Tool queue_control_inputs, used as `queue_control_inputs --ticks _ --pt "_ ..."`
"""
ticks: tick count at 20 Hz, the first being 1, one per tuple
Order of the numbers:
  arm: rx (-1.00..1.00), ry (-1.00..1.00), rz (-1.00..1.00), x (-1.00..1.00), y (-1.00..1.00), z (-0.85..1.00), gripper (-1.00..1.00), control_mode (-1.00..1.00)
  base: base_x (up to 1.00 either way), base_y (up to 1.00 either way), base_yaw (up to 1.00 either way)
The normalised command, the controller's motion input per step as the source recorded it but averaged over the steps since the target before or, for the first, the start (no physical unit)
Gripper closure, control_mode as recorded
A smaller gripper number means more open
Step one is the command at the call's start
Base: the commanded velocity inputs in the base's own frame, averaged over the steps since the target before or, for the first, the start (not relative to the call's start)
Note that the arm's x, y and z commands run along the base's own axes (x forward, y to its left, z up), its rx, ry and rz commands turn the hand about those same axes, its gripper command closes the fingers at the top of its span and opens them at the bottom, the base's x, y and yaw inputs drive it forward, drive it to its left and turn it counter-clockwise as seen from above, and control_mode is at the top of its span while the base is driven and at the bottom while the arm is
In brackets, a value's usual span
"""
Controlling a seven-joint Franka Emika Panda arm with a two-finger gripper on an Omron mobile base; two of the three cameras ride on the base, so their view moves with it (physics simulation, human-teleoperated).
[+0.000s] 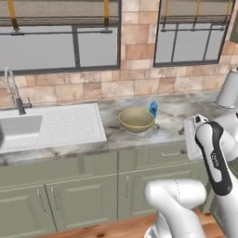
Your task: Gather the eggs and milk located in the vicinity of the sink area and place them right next to the bowl.
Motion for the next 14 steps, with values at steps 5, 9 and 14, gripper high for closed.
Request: queue_control_inputs --ticks 5,9,14 --pt "0.0 0.0 0.0 0.0 0.0 0.0 -1.0 1.0 -0.2 0.35 0.0" --pt "0.0 0.0 0.0 0.0 0.0 0.0 -1.0 1.0 -0.01 0.7 0.0" --pt "0.0 0.0 0.0 0.0 0.0 0.0 -1.0 1.0 -0.03 0.97 0.0"
